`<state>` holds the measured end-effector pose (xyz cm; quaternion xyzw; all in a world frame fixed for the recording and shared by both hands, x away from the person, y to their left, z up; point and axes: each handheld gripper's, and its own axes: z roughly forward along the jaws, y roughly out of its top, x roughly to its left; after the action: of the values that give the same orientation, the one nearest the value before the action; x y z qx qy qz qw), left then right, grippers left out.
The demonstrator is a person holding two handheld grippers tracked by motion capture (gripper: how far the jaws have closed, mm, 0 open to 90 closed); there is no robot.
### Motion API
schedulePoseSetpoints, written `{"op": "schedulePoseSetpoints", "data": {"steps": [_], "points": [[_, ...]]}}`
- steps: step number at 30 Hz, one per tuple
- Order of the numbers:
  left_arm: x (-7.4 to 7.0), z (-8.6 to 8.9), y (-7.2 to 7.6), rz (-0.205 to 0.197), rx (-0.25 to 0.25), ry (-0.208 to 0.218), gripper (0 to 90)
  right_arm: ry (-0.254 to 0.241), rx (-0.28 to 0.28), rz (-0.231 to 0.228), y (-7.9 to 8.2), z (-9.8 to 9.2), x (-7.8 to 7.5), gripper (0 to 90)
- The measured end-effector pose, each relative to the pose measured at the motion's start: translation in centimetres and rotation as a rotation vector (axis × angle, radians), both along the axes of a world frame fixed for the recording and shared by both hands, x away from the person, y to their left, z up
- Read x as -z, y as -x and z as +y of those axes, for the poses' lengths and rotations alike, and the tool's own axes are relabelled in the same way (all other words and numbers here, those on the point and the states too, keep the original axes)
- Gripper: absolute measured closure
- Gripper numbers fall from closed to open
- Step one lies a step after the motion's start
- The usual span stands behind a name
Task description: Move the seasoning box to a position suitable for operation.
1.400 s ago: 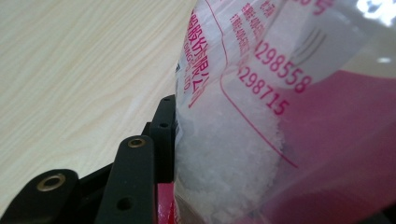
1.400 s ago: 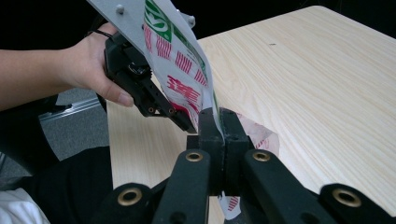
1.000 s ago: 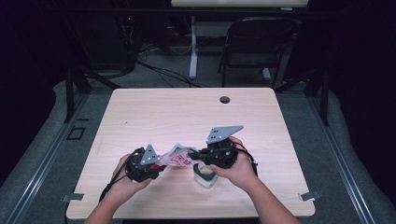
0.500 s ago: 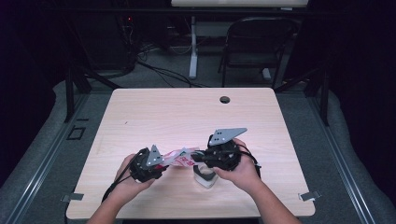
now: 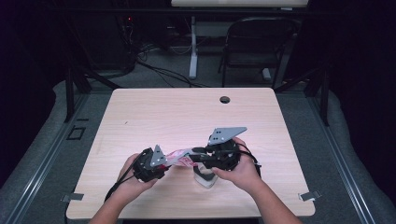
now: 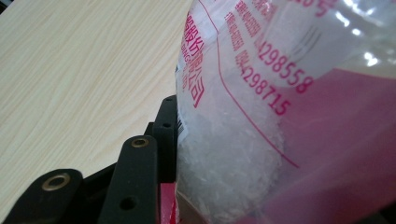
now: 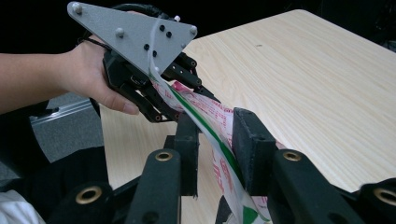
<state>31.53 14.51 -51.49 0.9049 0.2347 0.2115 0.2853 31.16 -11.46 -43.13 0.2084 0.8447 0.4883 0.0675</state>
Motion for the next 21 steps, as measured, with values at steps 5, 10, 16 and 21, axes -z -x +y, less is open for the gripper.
{"op": "schedulePoseSetpoints", "data": {"steps": [5,10,16,21], "points": [[-0.2,-0.1,0.1,-0.013,0.001,-0.011,62.3,0.005,0.001,-0.013,0.3,0.0,-0.3,71.4],[-0.1,-0.4,0.4,-0.061,-0.005,-0.029,62.4,0.014,0.002,-0.022,0.7,-0.2,-0.3,71.1],[0.0,-0.9,0.8,-0.134,-0.014,-0.068,62.5,0.020,0.002,-0.025,1.0,-0.6,-0.2,72.3],[0.0,-1.4,1.3,-0.216,-0.030,-0.104,62.6,0.016,-0.002,-0.013,1.1,-1.1,0.2,77.9]]}}
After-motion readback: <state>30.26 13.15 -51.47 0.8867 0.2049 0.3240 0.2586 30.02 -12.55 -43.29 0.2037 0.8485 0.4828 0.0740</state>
